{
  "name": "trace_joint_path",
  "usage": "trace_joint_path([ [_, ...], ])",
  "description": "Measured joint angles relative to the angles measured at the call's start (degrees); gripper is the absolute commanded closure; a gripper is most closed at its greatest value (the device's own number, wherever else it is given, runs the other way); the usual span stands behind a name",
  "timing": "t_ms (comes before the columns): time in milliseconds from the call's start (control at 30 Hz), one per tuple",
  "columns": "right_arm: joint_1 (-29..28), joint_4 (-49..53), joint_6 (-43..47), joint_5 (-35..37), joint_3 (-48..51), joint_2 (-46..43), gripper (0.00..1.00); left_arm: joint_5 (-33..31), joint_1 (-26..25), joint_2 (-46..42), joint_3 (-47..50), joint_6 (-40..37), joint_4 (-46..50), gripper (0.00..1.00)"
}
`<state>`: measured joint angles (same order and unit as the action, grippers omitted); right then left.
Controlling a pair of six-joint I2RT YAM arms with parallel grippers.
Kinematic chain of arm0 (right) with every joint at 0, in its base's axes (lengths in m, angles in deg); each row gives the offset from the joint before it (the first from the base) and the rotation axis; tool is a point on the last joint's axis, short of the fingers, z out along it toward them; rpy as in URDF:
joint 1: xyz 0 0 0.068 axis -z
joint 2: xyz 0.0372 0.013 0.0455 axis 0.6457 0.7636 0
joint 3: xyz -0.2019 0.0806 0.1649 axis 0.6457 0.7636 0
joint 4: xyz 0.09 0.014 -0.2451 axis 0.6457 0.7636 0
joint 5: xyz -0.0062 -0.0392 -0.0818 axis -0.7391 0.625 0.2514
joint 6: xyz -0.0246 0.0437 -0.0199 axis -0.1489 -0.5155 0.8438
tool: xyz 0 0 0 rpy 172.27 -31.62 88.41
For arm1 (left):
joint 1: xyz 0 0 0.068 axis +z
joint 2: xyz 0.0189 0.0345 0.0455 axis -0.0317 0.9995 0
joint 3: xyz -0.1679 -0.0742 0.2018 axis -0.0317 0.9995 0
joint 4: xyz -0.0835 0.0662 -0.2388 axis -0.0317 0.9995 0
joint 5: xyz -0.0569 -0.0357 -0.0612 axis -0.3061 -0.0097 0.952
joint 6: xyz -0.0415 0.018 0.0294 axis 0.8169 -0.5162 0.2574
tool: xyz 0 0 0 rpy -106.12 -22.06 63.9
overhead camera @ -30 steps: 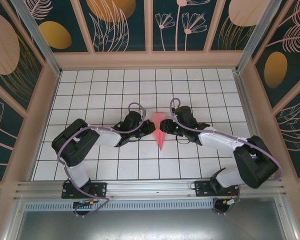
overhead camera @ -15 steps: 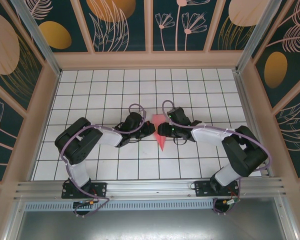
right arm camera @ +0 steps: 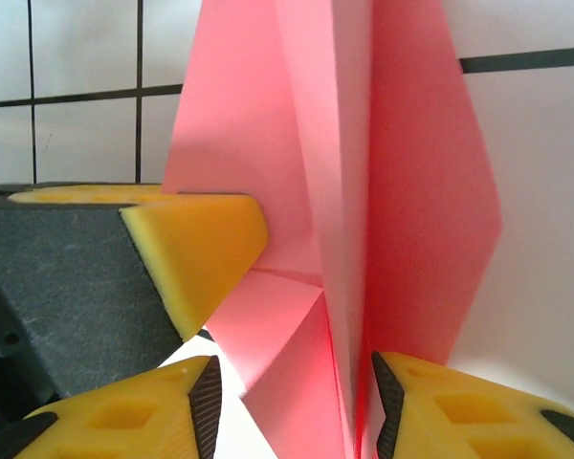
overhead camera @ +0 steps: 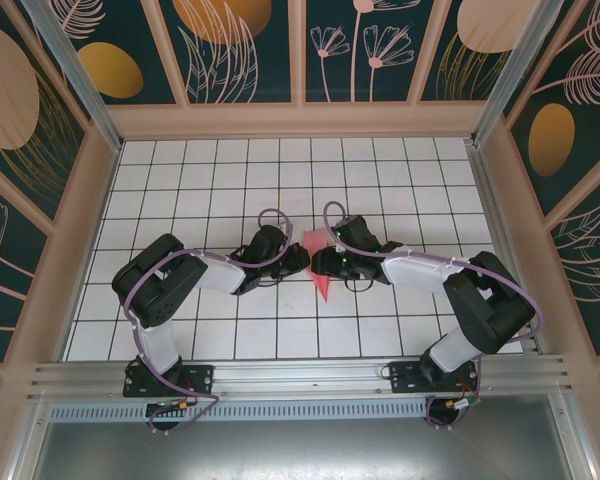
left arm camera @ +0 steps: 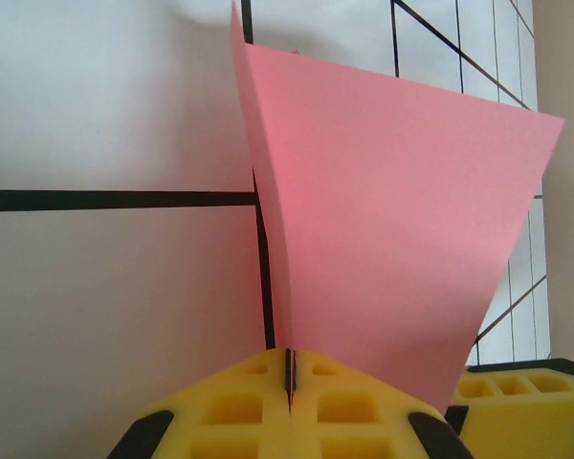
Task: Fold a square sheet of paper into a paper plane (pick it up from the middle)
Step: Move a paper plane to the center of the table.
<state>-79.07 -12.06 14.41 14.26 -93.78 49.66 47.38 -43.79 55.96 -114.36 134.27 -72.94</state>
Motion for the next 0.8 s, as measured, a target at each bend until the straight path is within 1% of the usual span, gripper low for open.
trace_joint_path([
  [300, -2.03, 0.55, -1.07, 0.79, 0.52, 0.15, 0.56, 0.02, 0.00, 0.00, -0.04, 0.02, 0.13, 1.00],
  [500, -2.21, 1.49, -0.98, 3.08, -0.02, 3.08, 0.69, 0.02, 0.00, 0.00, -0.13, 0.00, 0.17, 1.00],
  [600, -2.32, 2.34, -1.18, 4.57, -0.39, 3.67, 0.74, 0.00, 0.00, 0.00, -0.15, 0.00, 0.35, 1.00],
  [733, -2.51, 3.19, -1.33, 6.27, -1.01, 3.69, 0.84, -0.07, 0.00, 0.00, -0.20, -0.02, 1.05, 1.00],
  [800, -2.54, 3.63, -1.46, 6.69, -1.33, 3.72, 0.90, -0.22, 0.00, 0.00, -0.37, -0.02, 1.70, 0.94],
])
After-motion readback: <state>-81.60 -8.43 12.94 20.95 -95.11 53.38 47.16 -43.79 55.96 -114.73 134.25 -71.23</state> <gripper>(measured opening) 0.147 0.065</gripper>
